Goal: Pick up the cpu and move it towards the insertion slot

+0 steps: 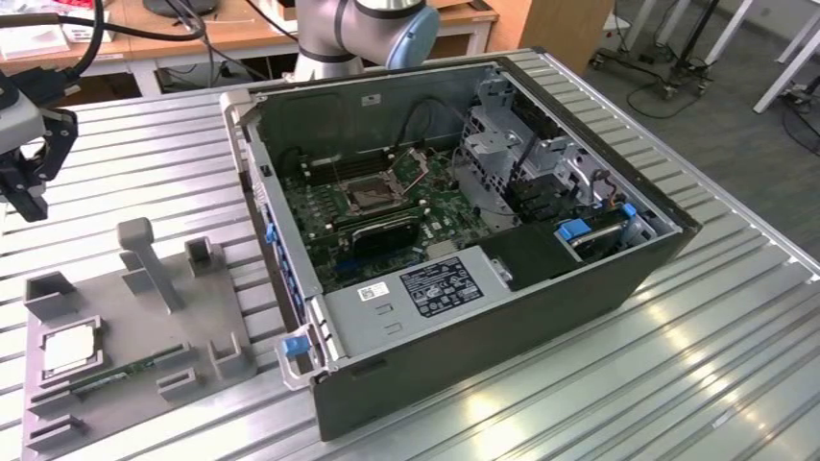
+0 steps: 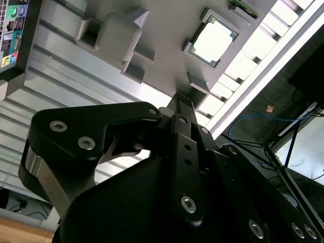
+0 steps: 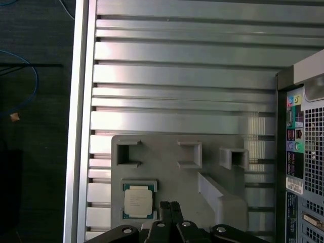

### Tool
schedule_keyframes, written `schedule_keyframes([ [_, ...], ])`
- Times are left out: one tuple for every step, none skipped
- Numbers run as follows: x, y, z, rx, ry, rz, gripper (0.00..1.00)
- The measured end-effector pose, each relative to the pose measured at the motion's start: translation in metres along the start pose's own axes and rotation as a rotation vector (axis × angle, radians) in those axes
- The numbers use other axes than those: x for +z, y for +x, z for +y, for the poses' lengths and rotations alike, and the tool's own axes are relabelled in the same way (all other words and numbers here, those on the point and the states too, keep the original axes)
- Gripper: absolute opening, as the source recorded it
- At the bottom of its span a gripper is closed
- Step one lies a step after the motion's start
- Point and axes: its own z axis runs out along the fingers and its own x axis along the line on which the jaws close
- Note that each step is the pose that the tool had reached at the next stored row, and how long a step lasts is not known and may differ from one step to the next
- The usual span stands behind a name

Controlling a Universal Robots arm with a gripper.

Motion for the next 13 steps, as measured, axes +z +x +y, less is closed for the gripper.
schedule_keyframes([
  [0.0002, 0.0, 0.0, 0.0, 0.0, -0.0001, 0.11],
  [0.0003, 0.0001, 0.0, 0.0, -0.0001, -0.0001, 0.11],
  [0.0003, 0.0, 0.0, 0.0, -0.0001, -0.0001, 0.11],
  [0.0005, 0.0, 0.0, 0.0, -0.0001, -0.0002, 0.11],
  [0.0007, 0.0, 0.0, 0.0, -0.0001, -0.0002, 0.11],
  [0.001, 0.0001, 0.0, 0.0, -0.0002, -0.0002, 0.11],
  [0.0013, 0.0001, -0.0001, 0.0, -0.0001, -0.0002, 0.11],
  [0.0017, 0.0002, -0.0001, 0.0, -0.0001, -0.0001, 0.11],
  [0.0022, 0.0002, -0.0002, 0.0, -0.0001, -0.0002, 0.11],
  [0.0027, 0.0003, -0.0002, 0.0, -0.0001, -0.0001, 0.11],
  [0.0032, 0.0005, -0.0002, 0.0, -0.0001, -0.0001, 0.11],
  [0.0038, 0.0006, -0.0002, 0.0, -0.0001, -0.0001, 0.11],
  [0.0044, 0.0007, -0.0003, 0.0, -0.0001, -0.0001, 0.11],
])
